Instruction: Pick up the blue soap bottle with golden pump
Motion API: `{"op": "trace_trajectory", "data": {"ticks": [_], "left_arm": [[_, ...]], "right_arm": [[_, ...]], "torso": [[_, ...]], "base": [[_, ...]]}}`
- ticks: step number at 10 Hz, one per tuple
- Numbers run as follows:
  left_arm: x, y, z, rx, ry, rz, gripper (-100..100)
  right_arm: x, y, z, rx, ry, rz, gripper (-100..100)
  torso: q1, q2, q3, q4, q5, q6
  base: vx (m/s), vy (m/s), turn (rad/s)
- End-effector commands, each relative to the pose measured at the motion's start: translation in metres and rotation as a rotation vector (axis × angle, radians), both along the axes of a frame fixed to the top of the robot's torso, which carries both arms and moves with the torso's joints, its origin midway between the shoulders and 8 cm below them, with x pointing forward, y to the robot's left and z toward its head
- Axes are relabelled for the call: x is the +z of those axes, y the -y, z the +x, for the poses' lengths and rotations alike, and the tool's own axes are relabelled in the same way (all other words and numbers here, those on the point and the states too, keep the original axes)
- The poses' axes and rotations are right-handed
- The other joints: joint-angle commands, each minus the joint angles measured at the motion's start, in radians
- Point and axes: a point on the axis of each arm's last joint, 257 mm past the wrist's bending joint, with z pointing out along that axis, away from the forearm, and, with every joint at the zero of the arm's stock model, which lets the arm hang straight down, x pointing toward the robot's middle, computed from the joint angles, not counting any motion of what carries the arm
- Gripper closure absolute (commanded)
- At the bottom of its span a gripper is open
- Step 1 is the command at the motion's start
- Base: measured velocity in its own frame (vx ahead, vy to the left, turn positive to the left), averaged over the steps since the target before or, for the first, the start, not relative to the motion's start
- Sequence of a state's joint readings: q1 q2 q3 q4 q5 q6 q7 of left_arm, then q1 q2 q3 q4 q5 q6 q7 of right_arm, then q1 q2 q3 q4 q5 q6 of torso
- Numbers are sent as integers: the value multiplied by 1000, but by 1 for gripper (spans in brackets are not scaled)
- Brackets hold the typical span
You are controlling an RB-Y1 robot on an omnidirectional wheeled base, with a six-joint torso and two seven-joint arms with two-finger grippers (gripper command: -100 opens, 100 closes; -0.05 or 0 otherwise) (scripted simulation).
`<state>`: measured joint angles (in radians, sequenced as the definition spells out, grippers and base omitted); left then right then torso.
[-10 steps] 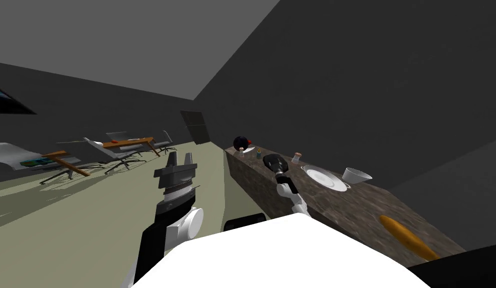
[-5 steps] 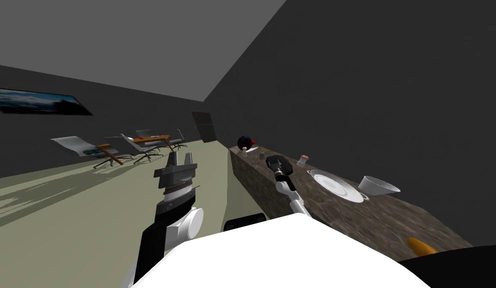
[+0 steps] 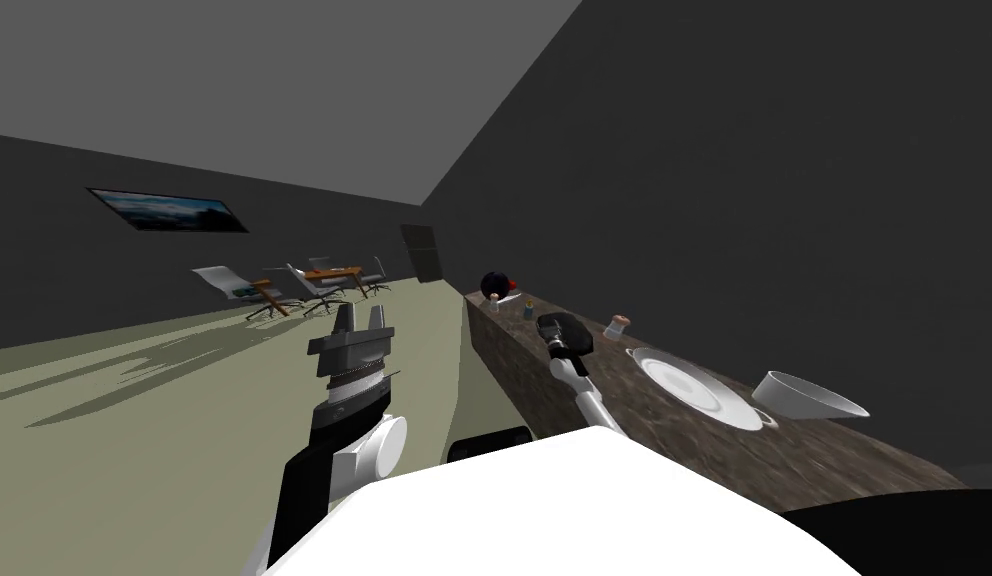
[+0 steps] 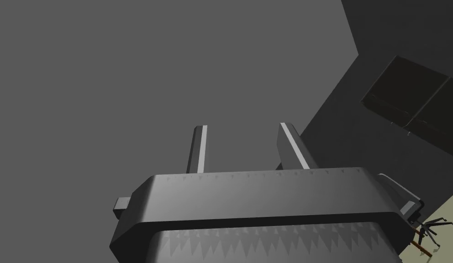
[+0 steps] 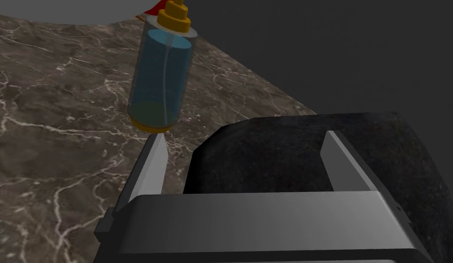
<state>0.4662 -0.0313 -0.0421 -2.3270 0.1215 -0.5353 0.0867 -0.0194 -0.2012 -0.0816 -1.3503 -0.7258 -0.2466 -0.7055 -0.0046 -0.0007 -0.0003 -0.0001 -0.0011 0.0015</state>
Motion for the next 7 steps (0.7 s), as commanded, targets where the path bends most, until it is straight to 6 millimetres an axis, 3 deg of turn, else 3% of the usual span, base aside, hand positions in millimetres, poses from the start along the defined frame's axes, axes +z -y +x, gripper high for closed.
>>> {"op": "trace_trajectory", "data": {"ticks": [1, 7], "left_arm": [[0, 0, 0, 0, 0, 0, 0], [0, 0, 0, 0, 0, 0, 0]], "right_arm": [[-4, 6, 8, -8, 3, 63, -100], [-15, 29, 32, -49, 14, 249, -100]], "torso": [[0, 0, 0, 0, 0, 0], [-1, 0, 0, 0, 0, 0]], "base": [[-21, -50, 184], [-22, -64, 210]]}}
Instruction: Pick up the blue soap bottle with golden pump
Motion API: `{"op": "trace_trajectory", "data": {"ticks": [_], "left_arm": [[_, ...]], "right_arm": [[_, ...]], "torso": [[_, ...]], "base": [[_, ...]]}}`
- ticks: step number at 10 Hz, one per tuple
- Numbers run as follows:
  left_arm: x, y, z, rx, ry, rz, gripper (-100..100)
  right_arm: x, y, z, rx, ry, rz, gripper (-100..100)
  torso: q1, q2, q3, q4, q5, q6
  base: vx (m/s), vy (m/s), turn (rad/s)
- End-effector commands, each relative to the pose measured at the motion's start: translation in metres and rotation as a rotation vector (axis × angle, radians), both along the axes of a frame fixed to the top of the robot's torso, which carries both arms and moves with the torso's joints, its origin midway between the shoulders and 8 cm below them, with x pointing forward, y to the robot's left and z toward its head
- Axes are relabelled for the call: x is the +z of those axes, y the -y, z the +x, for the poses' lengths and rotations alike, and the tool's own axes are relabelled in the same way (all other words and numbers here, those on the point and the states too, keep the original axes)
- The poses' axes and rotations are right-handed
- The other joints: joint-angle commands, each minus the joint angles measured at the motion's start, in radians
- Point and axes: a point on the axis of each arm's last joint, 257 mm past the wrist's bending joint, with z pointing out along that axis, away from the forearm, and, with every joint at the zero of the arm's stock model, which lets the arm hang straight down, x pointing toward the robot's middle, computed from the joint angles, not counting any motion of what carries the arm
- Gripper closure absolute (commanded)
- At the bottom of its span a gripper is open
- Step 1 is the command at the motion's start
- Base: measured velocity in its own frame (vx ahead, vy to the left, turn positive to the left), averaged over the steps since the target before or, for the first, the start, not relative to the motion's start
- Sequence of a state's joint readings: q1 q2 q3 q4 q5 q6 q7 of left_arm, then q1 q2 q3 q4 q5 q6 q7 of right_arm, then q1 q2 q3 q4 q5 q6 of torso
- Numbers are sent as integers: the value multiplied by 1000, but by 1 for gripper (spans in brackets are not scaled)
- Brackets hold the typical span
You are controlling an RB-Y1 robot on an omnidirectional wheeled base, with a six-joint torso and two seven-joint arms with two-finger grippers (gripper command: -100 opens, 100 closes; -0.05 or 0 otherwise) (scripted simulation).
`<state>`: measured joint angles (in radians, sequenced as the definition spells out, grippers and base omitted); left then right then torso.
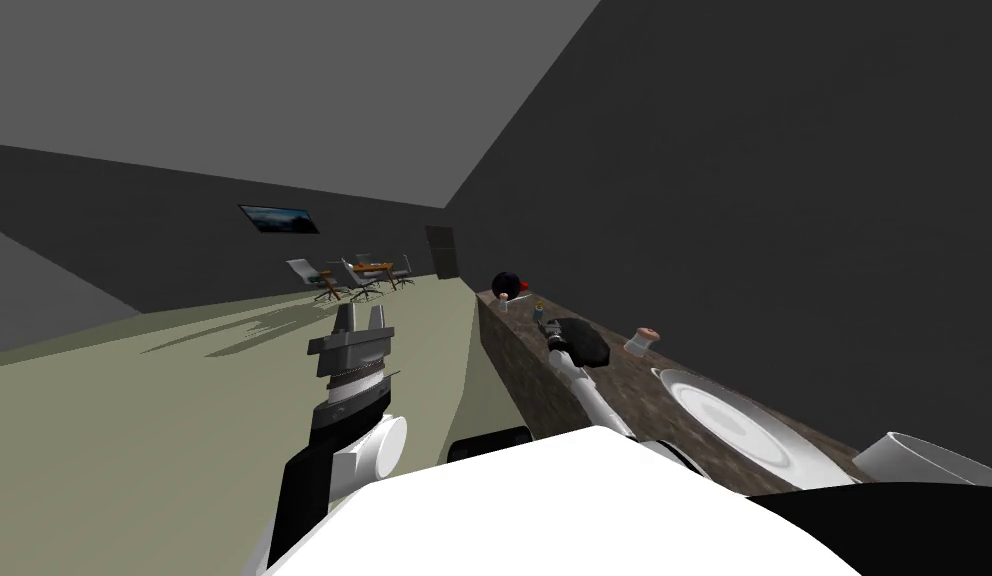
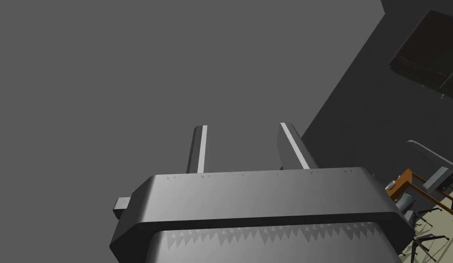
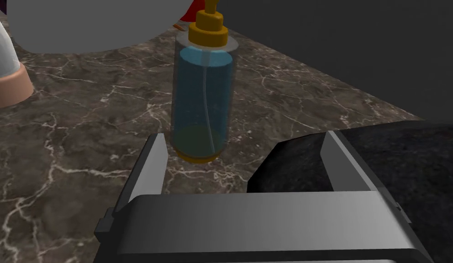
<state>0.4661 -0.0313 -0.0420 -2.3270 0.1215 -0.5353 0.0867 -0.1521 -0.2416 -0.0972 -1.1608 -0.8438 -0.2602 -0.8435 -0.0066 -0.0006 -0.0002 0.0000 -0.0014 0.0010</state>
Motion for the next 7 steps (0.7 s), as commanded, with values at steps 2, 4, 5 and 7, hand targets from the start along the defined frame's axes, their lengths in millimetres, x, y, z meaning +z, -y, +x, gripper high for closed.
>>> {"op": "trace_trajectory", "data": {"ticks": [2, 4, 5, 7], "left_arm": [[0, 0, 0, 0, 0, 0, 0], [0, 0, 0, 0, 0, 0, 0], [0, 0, 0, 0, 0, 0, 0], [0, 0, 0, 0, 0, 0, 0]], "right_arm": [[-6, 11, 8, -22, 0, 67, -100], [-8, 17, 12, -34, 1, 102, -100], [-7, 23, 16, -45, 9, 134, -100], [-8, 28, 20, -57, 12, 162, -100]], "torso": [[1, 0, 0, 0, 0, 1], [1, -1, -1, 0, 0, 0], [1, -1, -1, 0, 0, 1], [2, -1, -1, 0, 0, 1]], "base": [[-21, -52, 152], [-16, -59, 176], [-23, -43, 181], [-17, -35, 86]]}}
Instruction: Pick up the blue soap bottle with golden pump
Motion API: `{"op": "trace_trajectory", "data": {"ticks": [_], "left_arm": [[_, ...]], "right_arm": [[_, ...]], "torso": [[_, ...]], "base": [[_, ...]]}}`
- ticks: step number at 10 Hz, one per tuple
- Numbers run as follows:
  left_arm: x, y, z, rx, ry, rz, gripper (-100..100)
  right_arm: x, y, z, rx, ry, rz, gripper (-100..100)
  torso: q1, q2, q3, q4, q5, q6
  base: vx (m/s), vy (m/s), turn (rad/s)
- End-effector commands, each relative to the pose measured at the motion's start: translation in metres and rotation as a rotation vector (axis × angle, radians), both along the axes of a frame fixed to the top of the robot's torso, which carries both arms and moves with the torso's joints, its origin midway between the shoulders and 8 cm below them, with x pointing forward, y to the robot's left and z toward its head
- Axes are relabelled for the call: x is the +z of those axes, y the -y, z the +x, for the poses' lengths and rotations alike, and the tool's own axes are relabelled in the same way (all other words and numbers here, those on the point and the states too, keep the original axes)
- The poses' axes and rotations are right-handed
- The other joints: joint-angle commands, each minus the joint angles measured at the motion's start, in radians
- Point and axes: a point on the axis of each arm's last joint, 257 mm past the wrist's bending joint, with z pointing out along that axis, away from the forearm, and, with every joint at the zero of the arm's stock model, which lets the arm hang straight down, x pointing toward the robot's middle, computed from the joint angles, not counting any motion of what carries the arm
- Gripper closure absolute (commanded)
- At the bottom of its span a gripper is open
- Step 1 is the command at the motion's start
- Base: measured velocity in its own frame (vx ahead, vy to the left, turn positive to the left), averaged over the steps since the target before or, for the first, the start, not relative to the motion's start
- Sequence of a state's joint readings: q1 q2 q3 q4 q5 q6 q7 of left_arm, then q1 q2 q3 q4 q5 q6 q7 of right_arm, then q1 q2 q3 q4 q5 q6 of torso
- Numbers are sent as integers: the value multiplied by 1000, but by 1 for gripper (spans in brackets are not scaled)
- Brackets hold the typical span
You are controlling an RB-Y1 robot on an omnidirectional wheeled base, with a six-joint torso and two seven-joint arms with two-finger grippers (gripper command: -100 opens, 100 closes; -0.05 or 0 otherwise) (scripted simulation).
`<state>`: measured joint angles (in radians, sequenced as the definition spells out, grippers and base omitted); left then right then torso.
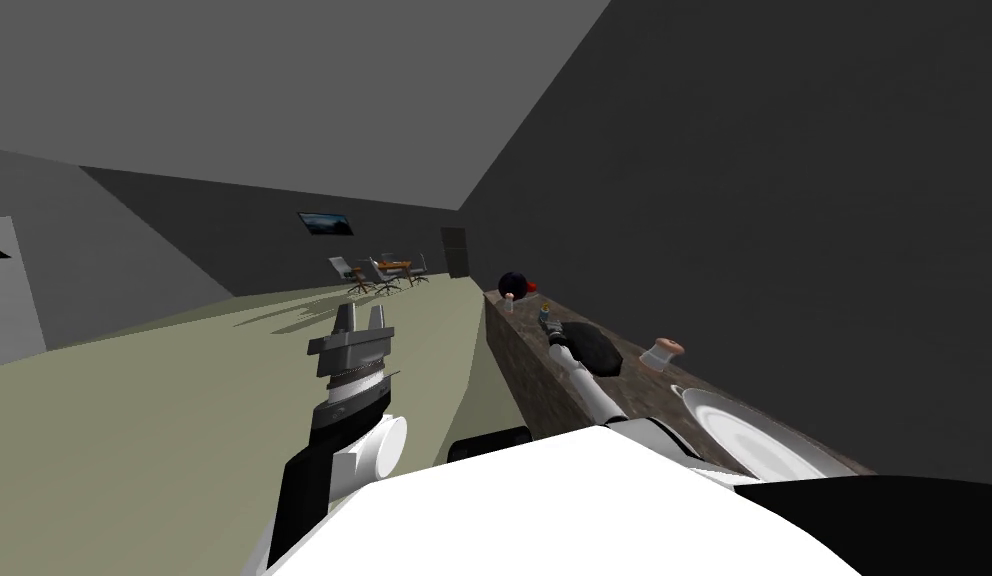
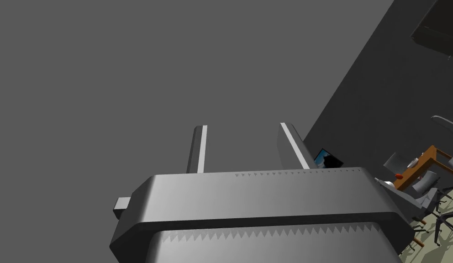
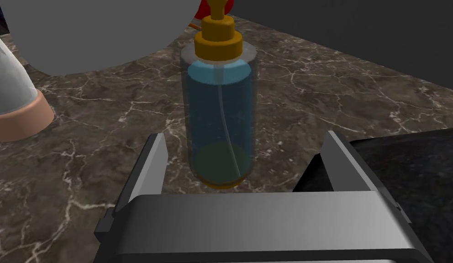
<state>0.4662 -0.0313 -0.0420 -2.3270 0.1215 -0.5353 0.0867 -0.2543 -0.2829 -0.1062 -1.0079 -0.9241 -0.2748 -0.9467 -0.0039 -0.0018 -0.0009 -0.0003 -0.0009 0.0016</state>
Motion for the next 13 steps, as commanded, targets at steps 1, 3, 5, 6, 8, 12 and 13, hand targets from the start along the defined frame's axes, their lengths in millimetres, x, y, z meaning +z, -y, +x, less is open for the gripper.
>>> {"op": "trace_trajectory", "data": {"ticks": [1, 3, 5, 6, 8, 12, 13], "left_arm": [[0, 0, 0, 0, 0, 0, 0], [0, 0, 0, 0, 0, 0, 0], [0, 0, 0, 0, 0, 0, 0], [0, 0, 0, 0, 0, 0, 0], [0, 0, 0, 0, 0, 0, 0], [0, 0, 0, 0, 0, 0, 0], [0, 0, 0, 0, 0, 0, 0]], "right_arm": [[0, 6, 5, -17, 9, 42, -100], [2, 14, 10, -33, 19, 80, -100], [3, 18, 13, -43, 25, 103, -100], [3, 16, 11, -38, 21, 90, -100], [-8, 49, -12, -87, 11, 94, -100], [-12, 93, -41, -157, 13, 90, -100], [-12, 93, -41, -159, 27, 122, -100]], "torso": [[0, 0, 0, 0, 0, 0], [-1, 0, 0, 0, 0, 0], [0, 0, 0, 0, 0, 1], [0, -1, 0, 0, 0, 0], [2, -1, -1, 0, 0, 1], [4, 0, 0, 0, 1, 0], [4, -1, 0, 0, 1, 0]], "base": [[-17, -41, 210], [-16, -54, 180], [-10, -31, 69], [-3, -17, 31], [-4, 12, 162], [-5, 23, 220], [-1, 7, 14]]}}
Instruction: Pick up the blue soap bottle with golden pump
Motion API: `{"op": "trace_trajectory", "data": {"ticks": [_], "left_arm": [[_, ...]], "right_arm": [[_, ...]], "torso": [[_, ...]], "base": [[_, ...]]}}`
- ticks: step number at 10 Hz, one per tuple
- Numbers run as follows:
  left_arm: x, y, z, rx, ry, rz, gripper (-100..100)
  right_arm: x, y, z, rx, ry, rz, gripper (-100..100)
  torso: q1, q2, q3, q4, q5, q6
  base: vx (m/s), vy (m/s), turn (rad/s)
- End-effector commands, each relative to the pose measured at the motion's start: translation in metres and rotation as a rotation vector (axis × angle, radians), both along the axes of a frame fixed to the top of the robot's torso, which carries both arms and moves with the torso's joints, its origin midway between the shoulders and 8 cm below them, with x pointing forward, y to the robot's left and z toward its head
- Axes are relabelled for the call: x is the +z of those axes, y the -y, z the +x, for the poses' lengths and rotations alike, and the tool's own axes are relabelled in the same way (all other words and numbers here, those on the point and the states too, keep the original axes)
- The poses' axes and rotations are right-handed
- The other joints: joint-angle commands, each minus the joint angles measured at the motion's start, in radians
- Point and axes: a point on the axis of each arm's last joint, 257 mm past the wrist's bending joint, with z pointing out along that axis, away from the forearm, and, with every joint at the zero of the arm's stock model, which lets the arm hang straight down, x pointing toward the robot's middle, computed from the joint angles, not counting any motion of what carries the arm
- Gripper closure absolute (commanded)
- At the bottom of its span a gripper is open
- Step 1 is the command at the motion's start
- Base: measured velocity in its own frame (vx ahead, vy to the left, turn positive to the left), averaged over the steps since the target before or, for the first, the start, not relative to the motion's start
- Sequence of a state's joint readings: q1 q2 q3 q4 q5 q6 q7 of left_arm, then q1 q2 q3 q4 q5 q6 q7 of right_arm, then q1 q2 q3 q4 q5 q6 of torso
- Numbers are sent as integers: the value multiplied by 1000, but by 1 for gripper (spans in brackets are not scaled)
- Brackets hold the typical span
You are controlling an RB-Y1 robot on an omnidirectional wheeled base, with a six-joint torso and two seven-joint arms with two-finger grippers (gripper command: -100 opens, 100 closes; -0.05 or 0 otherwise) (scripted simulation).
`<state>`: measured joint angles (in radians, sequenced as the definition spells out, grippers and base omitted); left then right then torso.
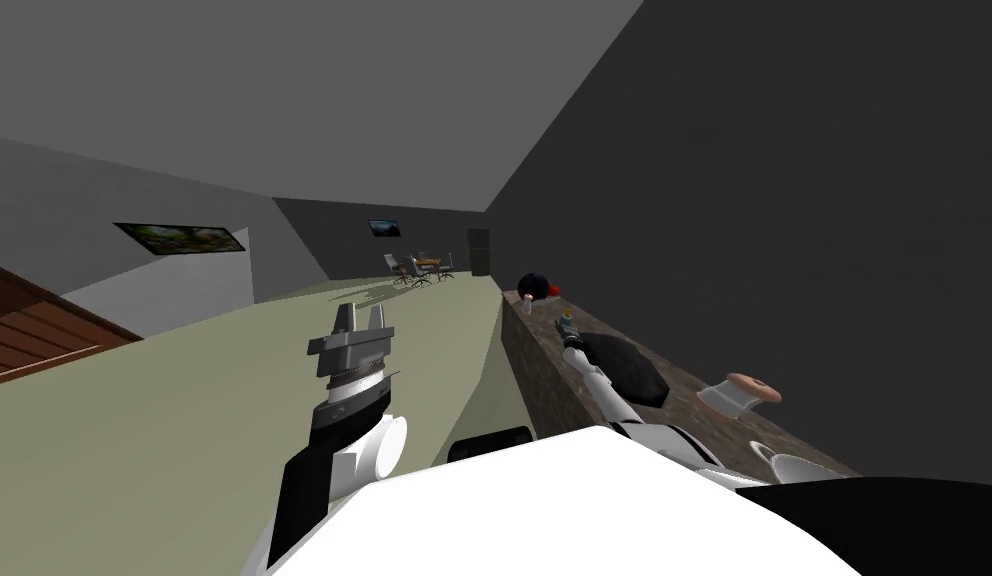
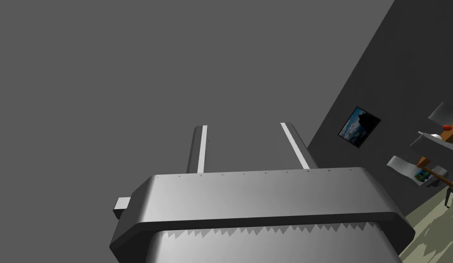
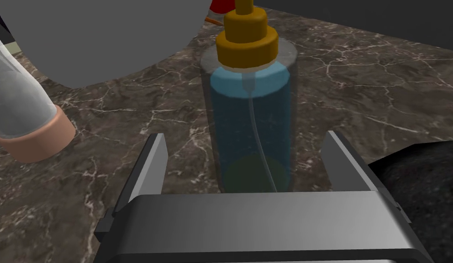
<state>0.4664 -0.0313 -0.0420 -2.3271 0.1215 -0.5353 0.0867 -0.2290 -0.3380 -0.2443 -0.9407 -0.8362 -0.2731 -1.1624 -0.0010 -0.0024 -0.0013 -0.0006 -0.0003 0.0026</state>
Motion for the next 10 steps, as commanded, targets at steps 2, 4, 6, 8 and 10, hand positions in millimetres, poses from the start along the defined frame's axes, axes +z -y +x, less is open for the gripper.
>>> {"op": "trace_trajectory", "data": {"ticks": [2, 4, 6, 8, 10], "left_arm": [[0, 0, 0, 0, 0, 0, 0], [0, 0, 0, 0, 0, 0, 0], [0, 0, 0, 0, 0, 0, 0], [0, 0, 0, 0, 0, 0, 0], [0, 0, 0, 0, 0, 0, 0]], "right_arm": [[-8, 31, -30, -47, -1, 16, -100], [-13, 65, -61, -104, -13, 11, -100], [-9, 74, -66, -125, 9, 30, -100], [-10, 109, -101, -181, -17, -9, -100], [-10, 109, -101, -184, 9, 31, -100]], "torso": [[1, 0, 0, 0, 0, -2], [0, 0, 0, 0, 0, 0], [1, 0, 0, 0, 0, -1], [2, 0, 0, 0, 0, -2], [0, 0, 0, 0, 0, 0]], "base": [[-2, 28, 309], [-2, 17, 160], [-2, 17, 121], [3, 29, 295], [-1, 5, -14]]}}
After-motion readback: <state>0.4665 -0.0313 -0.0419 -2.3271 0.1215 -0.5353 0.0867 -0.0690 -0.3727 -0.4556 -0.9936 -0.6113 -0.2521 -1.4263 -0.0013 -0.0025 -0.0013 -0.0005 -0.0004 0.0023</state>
